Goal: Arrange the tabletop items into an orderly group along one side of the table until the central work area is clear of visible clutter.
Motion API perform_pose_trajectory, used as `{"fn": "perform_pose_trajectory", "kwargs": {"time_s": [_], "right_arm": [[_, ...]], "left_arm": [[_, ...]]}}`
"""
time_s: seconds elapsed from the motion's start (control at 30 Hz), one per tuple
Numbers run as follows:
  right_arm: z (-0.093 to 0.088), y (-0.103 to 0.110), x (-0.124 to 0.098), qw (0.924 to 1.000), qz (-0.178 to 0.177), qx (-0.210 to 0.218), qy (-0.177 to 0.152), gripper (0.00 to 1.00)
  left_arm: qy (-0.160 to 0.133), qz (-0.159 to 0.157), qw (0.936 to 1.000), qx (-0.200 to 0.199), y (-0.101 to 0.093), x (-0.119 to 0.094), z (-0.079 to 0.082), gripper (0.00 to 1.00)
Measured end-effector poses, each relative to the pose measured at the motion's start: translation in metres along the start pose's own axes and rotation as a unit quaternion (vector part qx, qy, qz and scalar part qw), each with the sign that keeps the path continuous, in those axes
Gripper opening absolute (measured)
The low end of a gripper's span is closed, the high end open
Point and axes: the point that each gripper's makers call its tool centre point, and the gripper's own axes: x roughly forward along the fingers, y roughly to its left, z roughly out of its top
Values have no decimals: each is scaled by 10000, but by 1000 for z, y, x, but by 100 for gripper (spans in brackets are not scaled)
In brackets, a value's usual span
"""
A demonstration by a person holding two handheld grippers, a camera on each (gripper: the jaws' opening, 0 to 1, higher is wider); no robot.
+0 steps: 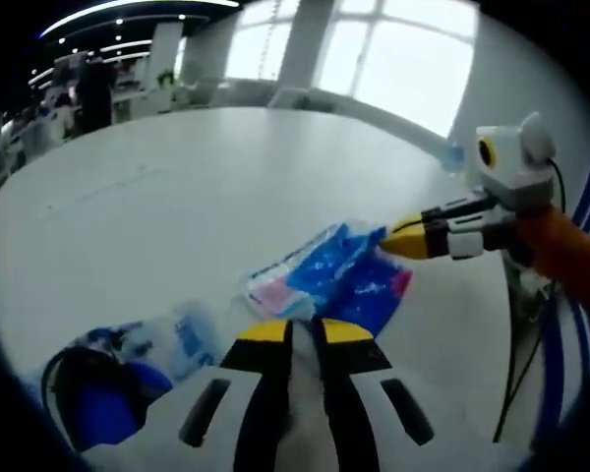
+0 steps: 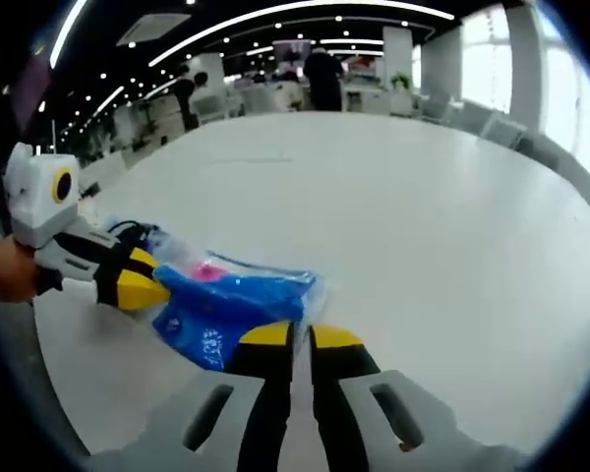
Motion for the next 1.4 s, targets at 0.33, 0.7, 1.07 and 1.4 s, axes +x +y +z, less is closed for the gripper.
{"fn": "perform_pose_trajectory", "kwargs": {"time_s": [0.33,0.7,1.07,1.4], "right_arm": [[2,-2,-3,10000,-58,64,-49,12],[8,-2,-10,9997,-135,63,-181,26],[12,0,-19,9987,-131,274,-409,56],[20,12,-27,9973,50,317,-659,76]], "left_arm": [[-24,-13,10000,-58,-2,-2,2,14],[-106,51,9999,-30,-3,-8,7,29],[-268,-277,9992,115,-20,-14,15,58],[-342,-700,9967,231,-43,-21,17,92]]}}
